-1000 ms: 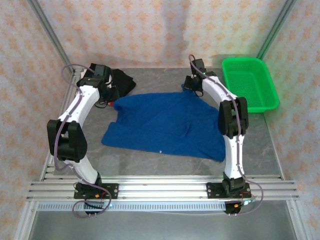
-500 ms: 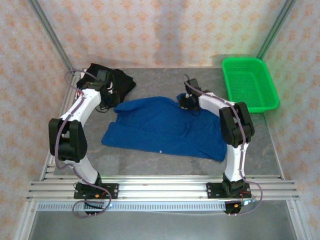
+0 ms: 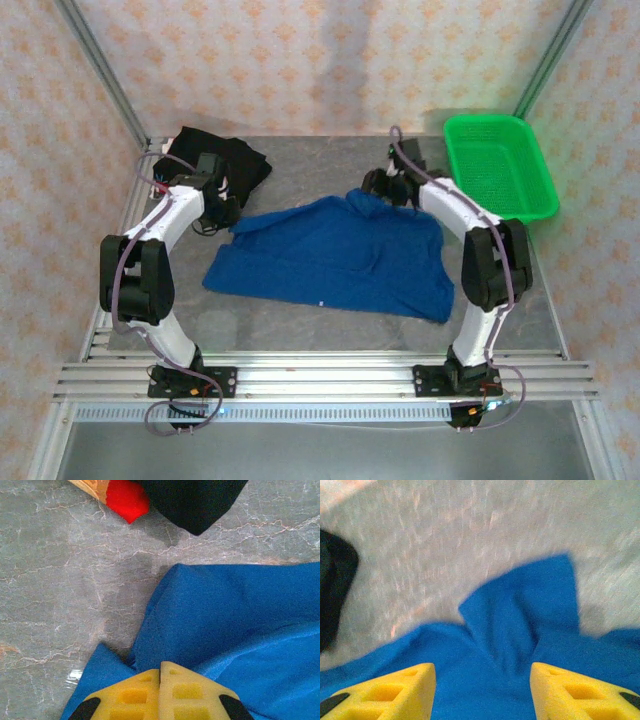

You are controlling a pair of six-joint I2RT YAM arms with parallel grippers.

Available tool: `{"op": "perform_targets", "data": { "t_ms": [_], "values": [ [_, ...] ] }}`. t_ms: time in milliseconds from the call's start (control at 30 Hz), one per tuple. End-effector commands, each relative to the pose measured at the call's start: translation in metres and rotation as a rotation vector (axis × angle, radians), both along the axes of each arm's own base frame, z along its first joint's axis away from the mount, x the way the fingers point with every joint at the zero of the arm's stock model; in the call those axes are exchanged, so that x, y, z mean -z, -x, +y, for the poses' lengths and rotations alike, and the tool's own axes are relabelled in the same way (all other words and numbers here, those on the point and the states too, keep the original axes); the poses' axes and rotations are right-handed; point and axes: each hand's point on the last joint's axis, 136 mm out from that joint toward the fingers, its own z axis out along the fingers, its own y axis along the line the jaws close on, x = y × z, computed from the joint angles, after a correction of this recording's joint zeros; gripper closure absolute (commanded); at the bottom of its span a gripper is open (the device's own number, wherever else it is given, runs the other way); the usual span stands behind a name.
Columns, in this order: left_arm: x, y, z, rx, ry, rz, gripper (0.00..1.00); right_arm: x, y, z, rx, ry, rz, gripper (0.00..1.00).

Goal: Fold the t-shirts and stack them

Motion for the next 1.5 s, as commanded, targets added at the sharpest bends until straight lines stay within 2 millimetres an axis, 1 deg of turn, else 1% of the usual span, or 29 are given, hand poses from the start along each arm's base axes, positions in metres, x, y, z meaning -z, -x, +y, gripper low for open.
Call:
{"op": "perform_targets", "data": {
  "t_ms": [0,133,267,433,633,833,1033,1167,1200,1267,1367,1400,1467],
  "values": [
    [-0.016,-0.002,0.001,-0.012,0.006,-0.056,1.0,0.011,-0.02,-0.022,-0.001,0.109,0.044,0.47],
    [-0.016,-0.001,0.0,-0.011,0.012,-0.056,1.0,0.033,-0.042,-0.021,-0.06,0.181,0.076,0.48],
    [-0.015,0.0,0.0,-0.012,0.011,-0.052,1.0,0.056,-0.055,-0.027,-0.053,0.205,0.112,0.5],
    [-0.015,0.003,0.001,-0.013,0.007,-0.046,1.0,0.073,-0.068,-0.03,-0.034,0.193,0.111,0.51],
    [-0.013,0.003,0.0,-0.014,0.01,-0.041,1.0,0.095,-0.073,-0.025,-0.045,0.181,0.151,0.53],
    [-0.015,0.0,0.0,-0.016,0.012,-0.043,1.0,0.11,-0.078,-0.026,-0.05,0.202,0.182,0.56],
    [-0.019,0.0,0.001,-0.015,0.005,-0.049,1.0,0.119,-0.076,-0.033,-0.047,0.245,0.216,0.57],
    [-0.02,-0.001,0.001,-0.016,0.007,-0.053,1.0,0.124,-0.073,-0.033,-0.048,0.243,0.226,0.58],
    [-0.02,-0.002,0.0,-0.017,0.01,-0.055,1.0,0.125,-0.073,-0.033,-0.047,0.241,0.228,0.59],
    [-0.022,-0.004,0.0,-0.017,0.012,-0.058,1.0,0.128,-0.074,-0.031,-0.047,0.227,0.229,0.64],
    [-0.027,-0.009,0.0,-0.011,0.011,-0.068,1.0,0.13,-0.075,-0.028,-0.038,0.207,0.238,0.8],
    [-0.03,-0.011,0.0,-0.012,0.01,-0.073,1.0,0.128,-0.076,-0.028,-0.033,0.2,0.234,0.86],
    [-0.037,-0.017,0.0,-0.01,0.011,-0.089,1.0,0.123,-0.08,-0.03,-0.013,0.204,0.216,0.94]
  ]
}}
